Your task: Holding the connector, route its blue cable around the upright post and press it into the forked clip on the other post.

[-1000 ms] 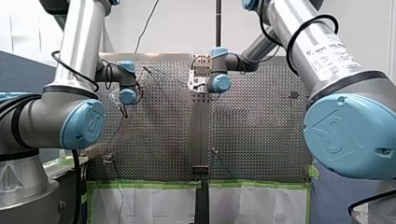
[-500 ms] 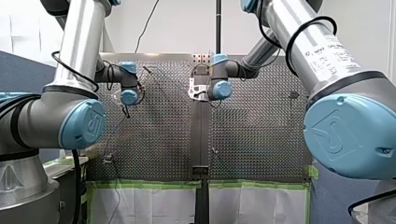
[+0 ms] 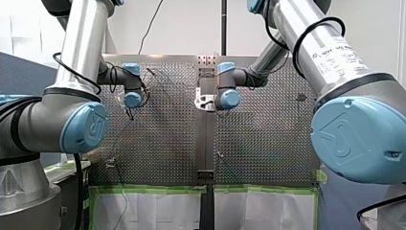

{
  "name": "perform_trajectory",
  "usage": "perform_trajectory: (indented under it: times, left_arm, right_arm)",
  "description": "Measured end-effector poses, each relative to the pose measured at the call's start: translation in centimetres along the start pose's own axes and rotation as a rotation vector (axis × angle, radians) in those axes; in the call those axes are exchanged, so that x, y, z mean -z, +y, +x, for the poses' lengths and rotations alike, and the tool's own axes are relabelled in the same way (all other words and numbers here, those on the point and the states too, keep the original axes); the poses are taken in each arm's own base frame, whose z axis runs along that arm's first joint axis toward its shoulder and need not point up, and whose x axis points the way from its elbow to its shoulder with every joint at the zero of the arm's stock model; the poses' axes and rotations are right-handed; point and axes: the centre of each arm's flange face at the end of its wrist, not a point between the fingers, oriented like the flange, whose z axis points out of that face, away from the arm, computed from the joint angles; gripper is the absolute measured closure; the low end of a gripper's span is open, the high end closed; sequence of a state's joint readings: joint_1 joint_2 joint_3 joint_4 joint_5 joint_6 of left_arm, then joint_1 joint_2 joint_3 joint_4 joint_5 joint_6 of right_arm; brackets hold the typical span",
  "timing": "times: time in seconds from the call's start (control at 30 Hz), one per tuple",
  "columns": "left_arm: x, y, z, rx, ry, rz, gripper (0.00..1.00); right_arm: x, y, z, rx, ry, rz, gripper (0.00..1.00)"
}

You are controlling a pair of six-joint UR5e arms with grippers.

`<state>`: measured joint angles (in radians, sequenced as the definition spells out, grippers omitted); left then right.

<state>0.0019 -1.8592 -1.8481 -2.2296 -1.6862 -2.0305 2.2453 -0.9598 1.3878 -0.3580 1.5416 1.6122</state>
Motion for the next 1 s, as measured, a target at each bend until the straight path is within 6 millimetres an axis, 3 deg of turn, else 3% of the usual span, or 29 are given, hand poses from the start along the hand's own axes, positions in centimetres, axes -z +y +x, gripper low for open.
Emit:
perform_trajectory:
  times: [0.03, 0.07, 0.1, 0.17, 0.63, 1.0]
  left_arm:
    - [0.0, 0.0, 0.0, 0.003, 0.002, -0.001, 0.18]
    - [0.1, 0.0, 0.0, 0.007, 0.004, -0.003, 0.12]
    - [0.1, 0.0, 0.1, 0.011, 0.007, -0.004, 0.12]
    - [0.1, 0.1, 0.1, 0.026, 0.014, -0.003, 0.0]
    - [-0.1, 1.0, 0.2, 0.099, 0.04, -0.016, 0.0]
    - [-0.6, 1.5, 2.3, 0.094, 0.111, -0.049, 0.0]
  right_arm:
    - [0.2, 0.2, -0.5, 0.002, -0.007, -0.006, 1.0]
    - [0.3, 0.3, -0.8, 0.004, -0.011, -0.012, 1.0]
    - [0.5, 0.5, -1.1, 0.005, -0.014, -0.017, 1.0]
    - [0.8, 0.8, -1.9, 0.009, -0.021, -0.031, 1.0]
    - [3.2, 4.5, -6.4, 0.055, -0.056, -0.181, 1.0]
    - [5.2, 8.7, -9.3, 0.059, -0.07, -0.325, 1.0]
